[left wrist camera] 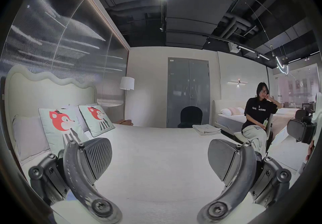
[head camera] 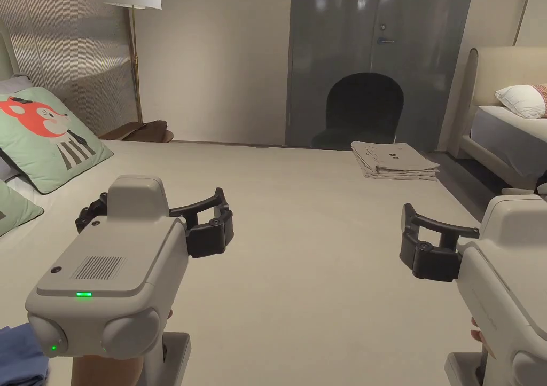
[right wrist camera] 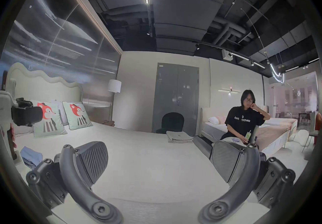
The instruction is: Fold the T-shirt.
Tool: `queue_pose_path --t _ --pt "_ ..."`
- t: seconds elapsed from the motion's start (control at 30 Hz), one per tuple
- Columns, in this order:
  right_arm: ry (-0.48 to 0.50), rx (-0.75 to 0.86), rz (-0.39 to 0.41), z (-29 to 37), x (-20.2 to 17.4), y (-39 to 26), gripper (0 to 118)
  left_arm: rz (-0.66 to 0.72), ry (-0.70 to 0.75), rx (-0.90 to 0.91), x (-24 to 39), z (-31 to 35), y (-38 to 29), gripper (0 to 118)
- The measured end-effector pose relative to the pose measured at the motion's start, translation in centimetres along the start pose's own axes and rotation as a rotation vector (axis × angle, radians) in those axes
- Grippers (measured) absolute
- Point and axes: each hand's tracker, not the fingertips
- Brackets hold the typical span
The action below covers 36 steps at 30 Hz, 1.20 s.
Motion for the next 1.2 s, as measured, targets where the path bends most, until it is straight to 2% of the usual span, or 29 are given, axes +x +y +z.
queue_pose_path --t 0.13,0.37,0.5,0.63,0.9,1.03,1.2 --pt "-0.027 -0.021 -0.064 0.0 0.1 0.5 116 -0.003 -0.003 -0.005 0.0 0.0 0.0 110" --pt "-0.134 -0.050 -0.014 -0.3 -0.4 0.9 116 -0.003 -0.003 -0.008 -0.1 0.2 0.1 110" --pt "-0.117 -0.076 -0.040 0.1 -0.6 1.6 116 -0.004 -0.006 -0.010 -0.1 0.1 0.1 110" --pt "-0.111 -0.077 -0.029 0.4 -0.8 1.5 116 -0.009 -0.010 -0.014 -0.1 0.1 0.1 110" --pt "-0.168 -0.080 -0.020 0.6 -1.1 2.3 116 -0.012 -0.009 -0.018 -0.4 0.1 0.1 110" --pt "-0.122 -0.093 -0.070 0.5 -0.6 2.6 116 -0.010 -0.007 -0.020 -0.5 0.1 0.1 110" --pt "-0.085 -0.113 -0.060 0.1 -0.2 2.3 116 -0.013 -0.006 -0.020 -0.4 0.2 0.2 110"
